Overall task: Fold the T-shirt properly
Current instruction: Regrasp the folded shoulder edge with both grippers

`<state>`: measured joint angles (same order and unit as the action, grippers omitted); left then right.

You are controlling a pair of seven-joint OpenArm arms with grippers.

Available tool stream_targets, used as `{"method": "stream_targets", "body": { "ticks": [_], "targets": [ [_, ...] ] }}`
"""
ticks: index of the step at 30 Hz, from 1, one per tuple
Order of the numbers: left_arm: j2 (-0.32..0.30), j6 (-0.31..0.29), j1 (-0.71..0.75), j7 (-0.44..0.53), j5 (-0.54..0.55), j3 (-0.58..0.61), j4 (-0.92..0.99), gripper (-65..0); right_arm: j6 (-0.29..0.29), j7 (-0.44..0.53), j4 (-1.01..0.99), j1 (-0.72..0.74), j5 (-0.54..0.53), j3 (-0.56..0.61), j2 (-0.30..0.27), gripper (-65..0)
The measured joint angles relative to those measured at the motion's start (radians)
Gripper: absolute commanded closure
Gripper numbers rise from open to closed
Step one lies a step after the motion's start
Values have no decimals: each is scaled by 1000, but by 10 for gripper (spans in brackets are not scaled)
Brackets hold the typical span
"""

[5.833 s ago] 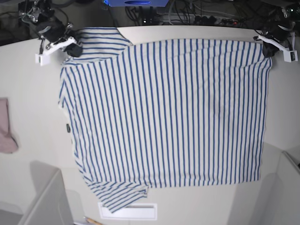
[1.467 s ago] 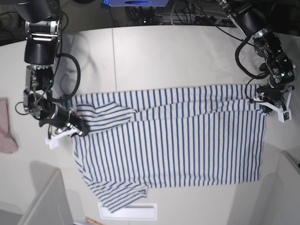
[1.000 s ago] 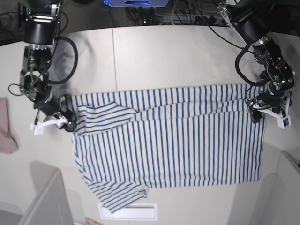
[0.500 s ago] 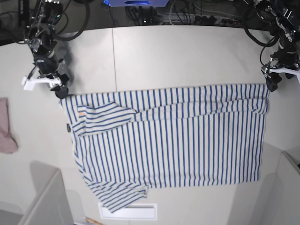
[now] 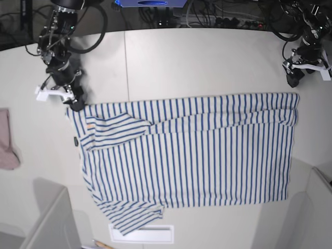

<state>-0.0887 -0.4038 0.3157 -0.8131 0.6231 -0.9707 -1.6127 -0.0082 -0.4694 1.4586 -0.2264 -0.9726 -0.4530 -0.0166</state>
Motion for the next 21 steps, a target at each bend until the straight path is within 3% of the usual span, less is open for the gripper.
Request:
{"method": "stream_targets", "body": {
  "ticks": [10, 21],
  "targets": [
    [0, 0, -45, 29, 7, 5, 45, -548, 9, 2, -108, 95, -14, -1, -31, -285],
    [-9, -16, -130, 63, 16, 1, 212, -546, 9, 5, -108, 93, -15, 2, -35, -285]
  ]
}}
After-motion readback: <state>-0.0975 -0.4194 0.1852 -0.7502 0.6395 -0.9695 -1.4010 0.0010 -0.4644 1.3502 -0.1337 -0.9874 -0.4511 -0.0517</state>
